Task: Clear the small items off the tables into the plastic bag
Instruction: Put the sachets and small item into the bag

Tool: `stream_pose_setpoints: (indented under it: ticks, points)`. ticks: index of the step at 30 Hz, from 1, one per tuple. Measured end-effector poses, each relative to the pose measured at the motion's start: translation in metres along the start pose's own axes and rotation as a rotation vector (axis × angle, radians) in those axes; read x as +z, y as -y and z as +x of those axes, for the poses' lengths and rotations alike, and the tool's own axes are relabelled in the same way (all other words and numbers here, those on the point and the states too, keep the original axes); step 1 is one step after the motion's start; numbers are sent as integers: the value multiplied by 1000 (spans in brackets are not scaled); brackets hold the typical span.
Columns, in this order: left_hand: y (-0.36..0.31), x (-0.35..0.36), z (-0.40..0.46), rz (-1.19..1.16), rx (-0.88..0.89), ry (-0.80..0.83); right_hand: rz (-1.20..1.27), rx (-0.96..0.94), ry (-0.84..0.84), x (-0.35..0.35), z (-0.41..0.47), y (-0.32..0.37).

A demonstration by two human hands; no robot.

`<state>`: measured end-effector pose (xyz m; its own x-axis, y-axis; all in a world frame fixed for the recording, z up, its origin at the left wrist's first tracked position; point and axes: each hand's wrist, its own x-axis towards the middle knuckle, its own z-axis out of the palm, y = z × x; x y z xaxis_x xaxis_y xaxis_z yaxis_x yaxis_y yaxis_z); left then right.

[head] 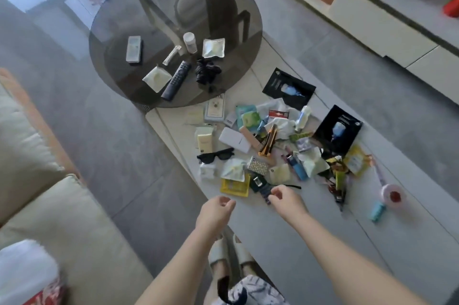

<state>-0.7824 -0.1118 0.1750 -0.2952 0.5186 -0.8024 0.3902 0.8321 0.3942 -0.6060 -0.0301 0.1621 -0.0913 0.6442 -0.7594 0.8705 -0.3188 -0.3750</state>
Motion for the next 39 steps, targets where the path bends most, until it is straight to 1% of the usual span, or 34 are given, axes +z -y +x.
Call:
stream_pose_setpoints:
  ticks: [4, 10, 16, 18, 21, 25, 28, 33, 39]
  points:
    - [-8, 14, 41, 38, -7, -21, 31, 20, -10, 11, 40, -14]
    - [-10, 45, 117, -43, -30, -62, -16, 2, -25, 44, 99, -32]
    - [1, 71, 180, -74, -60, -225, -48, 12, -102, 79, 149, -51]
    - [3, 77, 193, -106, -67, -248, -55, 37, -137, 89, 158, -54]
    - [4, 86, 207, -120, -62, -242, -135, 51, -217, 102, 166, -55]
    - [1, 91, 219, -48, -80, -279, -217, 44, -328, 114, 170, -53]
    - [-2, 92, 222, -29, -96, -302, -248, 58, -335, 116, 174, -53]
    - [-6, 91, 226, 21, -237, -294, -341, 104, -316, 115, 178, -52]
    - [-1, 88, 218, 106, -189, -311, -361, 107, -360, 103, 168, -55]
